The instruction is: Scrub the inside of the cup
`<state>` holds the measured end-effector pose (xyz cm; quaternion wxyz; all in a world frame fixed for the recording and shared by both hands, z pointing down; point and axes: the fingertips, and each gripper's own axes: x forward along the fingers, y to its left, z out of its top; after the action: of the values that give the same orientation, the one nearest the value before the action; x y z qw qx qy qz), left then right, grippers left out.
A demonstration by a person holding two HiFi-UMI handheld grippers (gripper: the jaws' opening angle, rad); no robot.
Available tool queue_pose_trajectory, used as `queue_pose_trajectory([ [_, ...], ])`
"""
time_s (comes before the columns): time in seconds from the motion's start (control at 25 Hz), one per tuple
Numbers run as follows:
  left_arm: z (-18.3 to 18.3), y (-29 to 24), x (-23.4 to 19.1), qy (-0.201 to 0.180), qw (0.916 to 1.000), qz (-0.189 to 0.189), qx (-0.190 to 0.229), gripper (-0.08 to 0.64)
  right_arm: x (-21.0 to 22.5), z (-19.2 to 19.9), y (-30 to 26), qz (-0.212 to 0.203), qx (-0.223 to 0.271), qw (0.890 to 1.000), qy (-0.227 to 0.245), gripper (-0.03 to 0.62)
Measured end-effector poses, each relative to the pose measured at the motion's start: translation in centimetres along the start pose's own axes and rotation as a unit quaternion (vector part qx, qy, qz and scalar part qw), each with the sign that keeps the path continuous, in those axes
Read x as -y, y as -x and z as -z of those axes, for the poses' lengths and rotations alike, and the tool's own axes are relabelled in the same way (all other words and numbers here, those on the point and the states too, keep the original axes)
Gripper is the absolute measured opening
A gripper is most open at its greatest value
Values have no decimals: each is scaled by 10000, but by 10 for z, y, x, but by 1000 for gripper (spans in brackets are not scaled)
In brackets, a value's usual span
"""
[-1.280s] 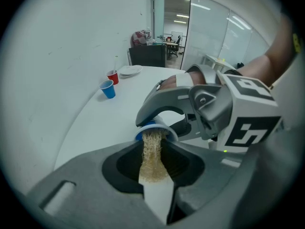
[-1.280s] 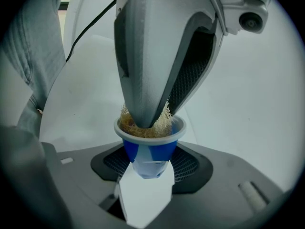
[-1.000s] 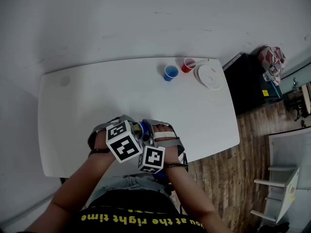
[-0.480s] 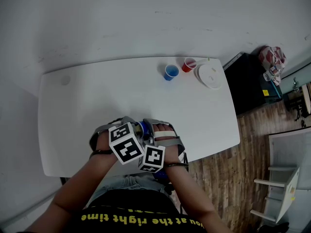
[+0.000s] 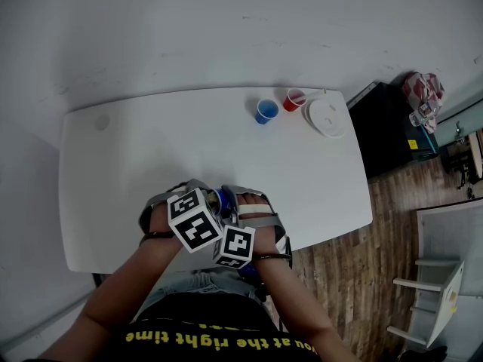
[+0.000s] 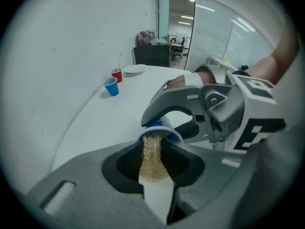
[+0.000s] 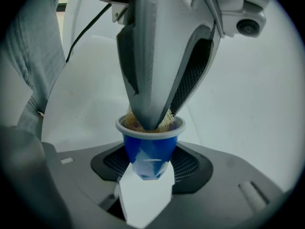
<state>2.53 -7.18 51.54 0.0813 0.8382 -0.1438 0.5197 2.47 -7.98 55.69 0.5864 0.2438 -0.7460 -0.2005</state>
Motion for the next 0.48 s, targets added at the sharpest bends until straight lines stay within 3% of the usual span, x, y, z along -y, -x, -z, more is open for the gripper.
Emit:
queue_pose_trajectory([
  [0.48,4,6,5,178,9992,348,112,112,-1,-2,1,-23,116,9999,-56,261],
])
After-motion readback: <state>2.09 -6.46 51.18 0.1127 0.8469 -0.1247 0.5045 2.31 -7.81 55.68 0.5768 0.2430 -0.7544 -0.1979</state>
